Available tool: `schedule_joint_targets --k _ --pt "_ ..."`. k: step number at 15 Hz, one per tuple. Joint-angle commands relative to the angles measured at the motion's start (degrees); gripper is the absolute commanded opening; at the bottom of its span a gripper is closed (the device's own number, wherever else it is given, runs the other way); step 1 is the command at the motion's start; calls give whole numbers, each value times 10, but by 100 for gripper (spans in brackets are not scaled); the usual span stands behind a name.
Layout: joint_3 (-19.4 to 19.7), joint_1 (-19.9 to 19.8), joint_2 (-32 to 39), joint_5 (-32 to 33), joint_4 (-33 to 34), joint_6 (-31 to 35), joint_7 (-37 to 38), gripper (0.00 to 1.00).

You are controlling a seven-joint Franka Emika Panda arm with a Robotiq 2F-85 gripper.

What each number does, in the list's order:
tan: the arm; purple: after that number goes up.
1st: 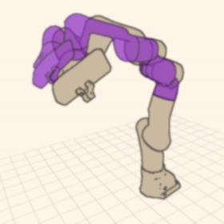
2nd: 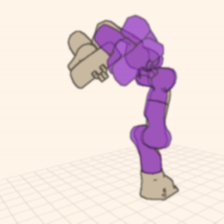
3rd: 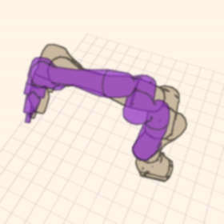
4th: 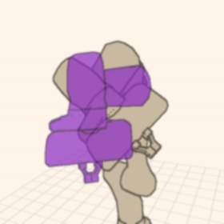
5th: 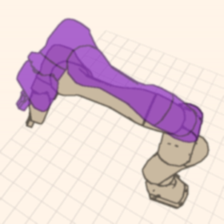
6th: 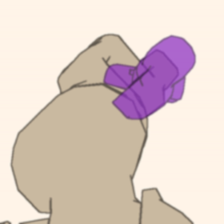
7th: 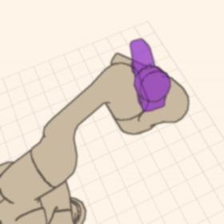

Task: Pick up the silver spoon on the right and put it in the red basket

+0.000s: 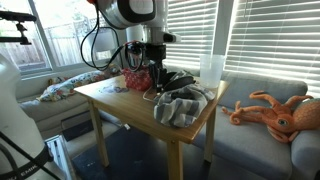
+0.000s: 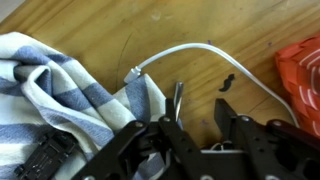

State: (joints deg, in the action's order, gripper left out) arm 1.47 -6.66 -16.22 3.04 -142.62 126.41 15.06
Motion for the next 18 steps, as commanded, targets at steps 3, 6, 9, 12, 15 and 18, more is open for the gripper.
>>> schedule_joint_targets --k 3,6,9,12,15,18 --pt "1 -2 6 -1 -8 5 22 48" --pt "2 -3 14 -1 -7 4 28 45" --pt "3 -3 23 -2 -6 3 30 40" --pt "4 -5 30 2 -4 5 38 38" --pt "7 -6 29 1 -1 11 37 34" --pt "9 -9 32 4 -2 33 38 30"
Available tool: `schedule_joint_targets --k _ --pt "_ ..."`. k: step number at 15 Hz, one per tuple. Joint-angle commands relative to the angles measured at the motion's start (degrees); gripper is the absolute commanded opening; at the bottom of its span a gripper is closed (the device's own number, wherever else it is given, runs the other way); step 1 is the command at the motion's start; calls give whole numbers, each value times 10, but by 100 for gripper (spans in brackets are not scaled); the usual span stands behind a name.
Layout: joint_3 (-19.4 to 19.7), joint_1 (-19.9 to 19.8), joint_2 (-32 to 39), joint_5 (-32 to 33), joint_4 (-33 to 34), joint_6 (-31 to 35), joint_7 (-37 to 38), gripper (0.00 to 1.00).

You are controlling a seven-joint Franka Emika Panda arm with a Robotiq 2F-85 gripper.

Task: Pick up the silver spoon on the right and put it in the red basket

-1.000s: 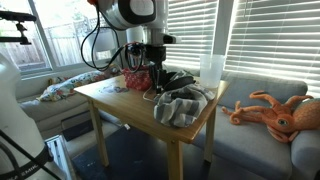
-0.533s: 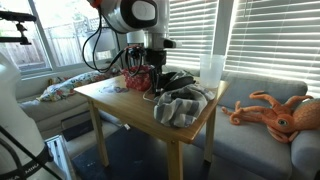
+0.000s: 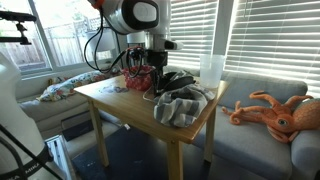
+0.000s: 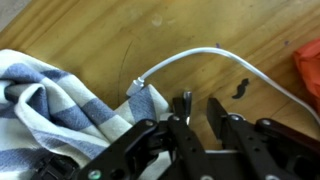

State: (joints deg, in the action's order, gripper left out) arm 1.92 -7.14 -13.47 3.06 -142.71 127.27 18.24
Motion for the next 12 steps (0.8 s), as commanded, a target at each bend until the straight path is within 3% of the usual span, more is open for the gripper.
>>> schedule_joint_targets --k 1,8,10,12 --pt "5 -5 6 6 -2 34 9 29" --pt "12 -9 15 4 -4 79 8 28" --pt "12 -10 16 8 -6 85 12 8" --pt "10 -10 7 12 -12 83 15 1"
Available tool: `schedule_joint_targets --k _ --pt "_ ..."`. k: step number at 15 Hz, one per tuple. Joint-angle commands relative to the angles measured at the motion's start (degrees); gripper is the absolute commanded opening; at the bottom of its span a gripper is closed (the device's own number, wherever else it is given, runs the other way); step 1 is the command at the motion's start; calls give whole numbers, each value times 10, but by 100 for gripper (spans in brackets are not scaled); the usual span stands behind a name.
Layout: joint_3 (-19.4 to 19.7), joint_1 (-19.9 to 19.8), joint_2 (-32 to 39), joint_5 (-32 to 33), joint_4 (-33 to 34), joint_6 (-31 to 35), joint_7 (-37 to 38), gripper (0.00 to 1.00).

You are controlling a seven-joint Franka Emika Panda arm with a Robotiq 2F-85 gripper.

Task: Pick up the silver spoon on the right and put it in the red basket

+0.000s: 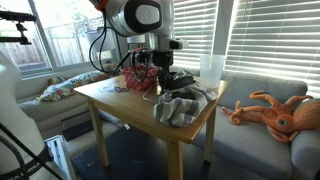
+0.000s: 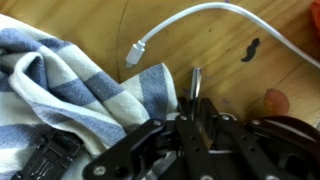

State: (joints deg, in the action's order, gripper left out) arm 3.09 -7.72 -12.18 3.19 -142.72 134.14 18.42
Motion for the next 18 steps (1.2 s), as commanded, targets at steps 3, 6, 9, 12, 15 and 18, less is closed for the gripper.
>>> schedule_joint_targets --k 3,6,9,12,15,18 --pt "-8 -4 -29 23 -27 -1 23 3" --pt "-20 -4 -72 40 -59 -14 33 3" --pt "-34 -7 -125 57 -95 -16 45 3" --pt "-46 -12 -181 61 -116 -23 52 3" --pt "-58 -14 -230 60 -119 -43 48 3" --pt "-71 -5 -270 52 -109 -80 36 3"
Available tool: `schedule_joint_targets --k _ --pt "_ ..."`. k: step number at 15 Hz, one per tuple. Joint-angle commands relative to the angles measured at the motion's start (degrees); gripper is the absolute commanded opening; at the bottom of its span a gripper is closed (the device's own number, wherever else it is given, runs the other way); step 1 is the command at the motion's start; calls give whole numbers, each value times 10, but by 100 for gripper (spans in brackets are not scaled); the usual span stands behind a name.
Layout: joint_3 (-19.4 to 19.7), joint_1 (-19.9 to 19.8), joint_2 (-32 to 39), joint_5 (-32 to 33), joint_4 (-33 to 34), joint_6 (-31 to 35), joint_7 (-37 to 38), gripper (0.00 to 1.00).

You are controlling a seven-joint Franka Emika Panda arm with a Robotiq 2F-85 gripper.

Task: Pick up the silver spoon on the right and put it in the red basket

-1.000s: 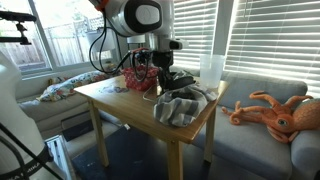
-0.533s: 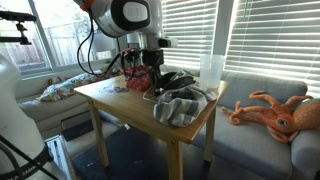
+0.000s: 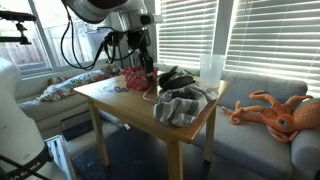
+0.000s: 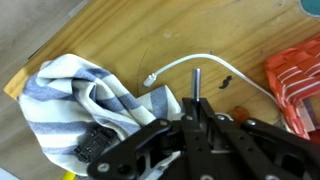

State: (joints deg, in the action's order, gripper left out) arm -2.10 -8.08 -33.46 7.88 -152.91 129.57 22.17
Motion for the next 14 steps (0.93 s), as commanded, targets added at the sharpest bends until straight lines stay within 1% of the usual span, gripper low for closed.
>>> schedule_joint_targets --k 1,5,10,14 --pt "-24 4 -65 1 0 -48 -4 3" --pt "-42 33 -69 -16 31 -112 -21 3" --pt "-50 76 -22 -49 93 -169 -34 3" --pt "-54 92 24 -72 141 -208 -31 3"
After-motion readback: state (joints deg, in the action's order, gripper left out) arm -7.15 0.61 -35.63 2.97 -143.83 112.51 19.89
